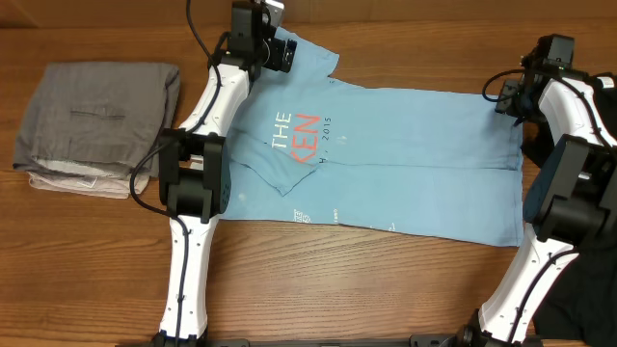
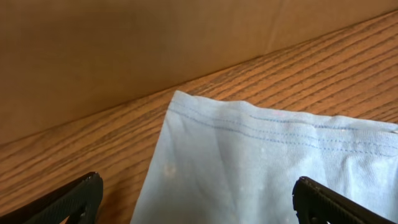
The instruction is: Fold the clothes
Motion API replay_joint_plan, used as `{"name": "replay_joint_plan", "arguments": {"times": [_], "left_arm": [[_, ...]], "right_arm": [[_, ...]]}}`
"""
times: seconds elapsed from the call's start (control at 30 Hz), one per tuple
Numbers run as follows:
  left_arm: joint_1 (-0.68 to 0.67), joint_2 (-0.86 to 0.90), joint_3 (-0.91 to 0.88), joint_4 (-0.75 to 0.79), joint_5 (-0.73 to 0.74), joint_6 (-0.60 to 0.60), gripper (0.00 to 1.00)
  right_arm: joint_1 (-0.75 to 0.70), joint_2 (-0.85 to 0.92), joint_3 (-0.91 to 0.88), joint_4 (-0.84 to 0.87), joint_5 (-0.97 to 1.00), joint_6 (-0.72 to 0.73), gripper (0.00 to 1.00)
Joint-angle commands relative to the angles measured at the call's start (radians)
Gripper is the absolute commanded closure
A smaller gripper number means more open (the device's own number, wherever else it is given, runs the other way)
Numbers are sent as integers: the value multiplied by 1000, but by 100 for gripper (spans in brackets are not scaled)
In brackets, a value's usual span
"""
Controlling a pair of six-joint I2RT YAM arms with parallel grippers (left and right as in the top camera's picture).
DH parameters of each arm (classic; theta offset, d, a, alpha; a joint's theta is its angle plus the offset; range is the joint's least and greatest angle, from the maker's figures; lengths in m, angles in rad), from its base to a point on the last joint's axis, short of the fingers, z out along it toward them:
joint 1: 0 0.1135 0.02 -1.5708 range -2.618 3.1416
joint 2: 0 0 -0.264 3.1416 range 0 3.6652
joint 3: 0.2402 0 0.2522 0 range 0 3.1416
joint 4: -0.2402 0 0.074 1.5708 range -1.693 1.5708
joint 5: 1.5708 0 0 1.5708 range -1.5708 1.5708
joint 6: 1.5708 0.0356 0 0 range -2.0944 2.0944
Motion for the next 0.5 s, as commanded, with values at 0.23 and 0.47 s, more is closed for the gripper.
{"name": "replay_joint_plan", "arguments": {"times": [0.23, 0.47], "left_arm": [[0, 82, 26, 97, 29, 92, 7], [0, 123, 26, 103, 1, 90, 9]], "right_arm": [[-1, 23, -11, 74, 35, -7, 49], [-1, 23, -11, 79, 35, -7, 49]]}}
